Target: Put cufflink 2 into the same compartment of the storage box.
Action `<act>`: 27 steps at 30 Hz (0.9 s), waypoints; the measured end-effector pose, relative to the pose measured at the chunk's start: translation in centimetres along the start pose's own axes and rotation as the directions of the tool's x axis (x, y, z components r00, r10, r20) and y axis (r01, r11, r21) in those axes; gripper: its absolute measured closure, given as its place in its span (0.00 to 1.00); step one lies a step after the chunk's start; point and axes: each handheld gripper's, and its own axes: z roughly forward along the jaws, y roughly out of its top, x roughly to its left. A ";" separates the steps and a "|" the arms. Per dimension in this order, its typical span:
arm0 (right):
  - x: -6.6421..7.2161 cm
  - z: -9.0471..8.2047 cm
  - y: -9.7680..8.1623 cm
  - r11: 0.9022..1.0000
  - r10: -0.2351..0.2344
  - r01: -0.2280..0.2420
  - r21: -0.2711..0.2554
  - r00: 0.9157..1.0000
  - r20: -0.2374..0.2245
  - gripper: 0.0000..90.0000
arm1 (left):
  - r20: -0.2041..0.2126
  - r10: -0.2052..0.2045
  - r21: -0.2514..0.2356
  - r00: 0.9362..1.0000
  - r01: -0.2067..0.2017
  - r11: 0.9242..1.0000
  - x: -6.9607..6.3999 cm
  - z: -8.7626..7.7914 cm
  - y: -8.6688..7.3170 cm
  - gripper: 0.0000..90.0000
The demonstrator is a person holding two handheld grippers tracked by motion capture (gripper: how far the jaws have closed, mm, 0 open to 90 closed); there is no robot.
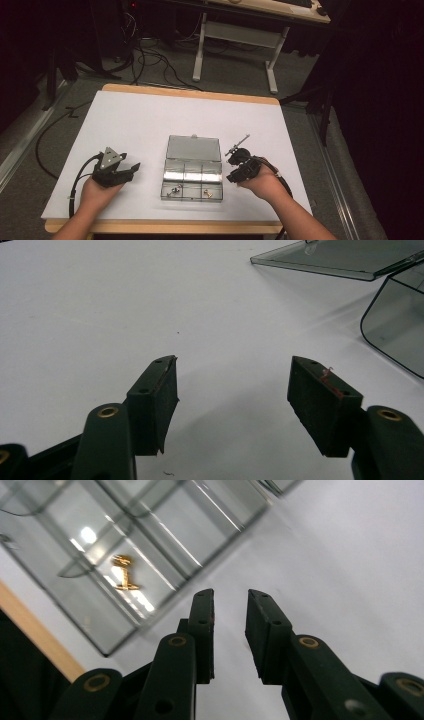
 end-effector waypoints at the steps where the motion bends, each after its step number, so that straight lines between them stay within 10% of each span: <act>1: -0.3 0.2 -0.2 1.000 0.013 -0.013 0.004 1.000 0.000 0.82 | -0.001 0.000 -0.001 1.000 0.000 1.000 0.0 0.0 0.0 0.41; 11: -2.3 2.1 -2.0 0.996 0.085 -0.085 0.032 0.996 0.029 0.72 | 0.000 0.002 0.010 1.000 -0.002 1.000 0.0 0.1 0.0 0.42; 27: -2.2 4.0 -2.3 0.996 0.061 -0.064 0.068 0.997 0.039 0.80 | 0.002 0.015 0.007 1.000 -0.015 1.000 -0.1 0.0 0.0 0.42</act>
